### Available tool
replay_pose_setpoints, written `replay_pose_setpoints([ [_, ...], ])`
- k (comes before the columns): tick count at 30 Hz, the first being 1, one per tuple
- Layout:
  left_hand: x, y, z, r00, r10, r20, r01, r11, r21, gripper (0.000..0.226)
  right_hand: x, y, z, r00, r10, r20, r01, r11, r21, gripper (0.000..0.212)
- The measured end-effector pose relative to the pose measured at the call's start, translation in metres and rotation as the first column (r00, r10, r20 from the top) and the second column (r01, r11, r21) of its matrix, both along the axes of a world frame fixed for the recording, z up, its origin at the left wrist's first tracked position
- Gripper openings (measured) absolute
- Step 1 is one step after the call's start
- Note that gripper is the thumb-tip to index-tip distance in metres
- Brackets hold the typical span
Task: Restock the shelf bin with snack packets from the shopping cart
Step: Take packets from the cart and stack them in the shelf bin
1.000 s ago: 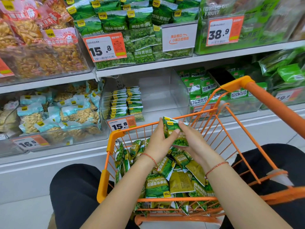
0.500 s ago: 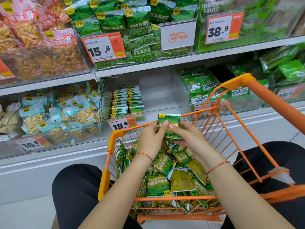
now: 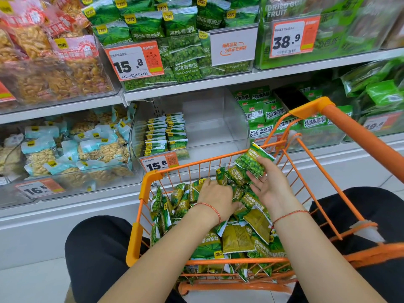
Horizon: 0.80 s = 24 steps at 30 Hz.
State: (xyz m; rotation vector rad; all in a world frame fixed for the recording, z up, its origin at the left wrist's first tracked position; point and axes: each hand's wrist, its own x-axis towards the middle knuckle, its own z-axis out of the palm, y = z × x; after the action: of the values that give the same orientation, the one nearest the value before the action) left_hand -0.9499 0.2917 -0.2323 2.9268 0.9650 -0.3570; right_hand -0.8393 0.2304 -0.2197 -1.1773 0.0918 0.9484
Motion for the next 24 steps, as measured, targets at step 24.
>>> replay_pose_setpoints([
  [24, -0.014, 0.013, 0.033, 0.022, 0.961, 0.277, 0.204, 0.267, -0.942, 0.025, -0.025, 0.008, 0.008, 0.933, 0.24, 0.269, -0.255, 0.967, 0.022, 0.032],
])
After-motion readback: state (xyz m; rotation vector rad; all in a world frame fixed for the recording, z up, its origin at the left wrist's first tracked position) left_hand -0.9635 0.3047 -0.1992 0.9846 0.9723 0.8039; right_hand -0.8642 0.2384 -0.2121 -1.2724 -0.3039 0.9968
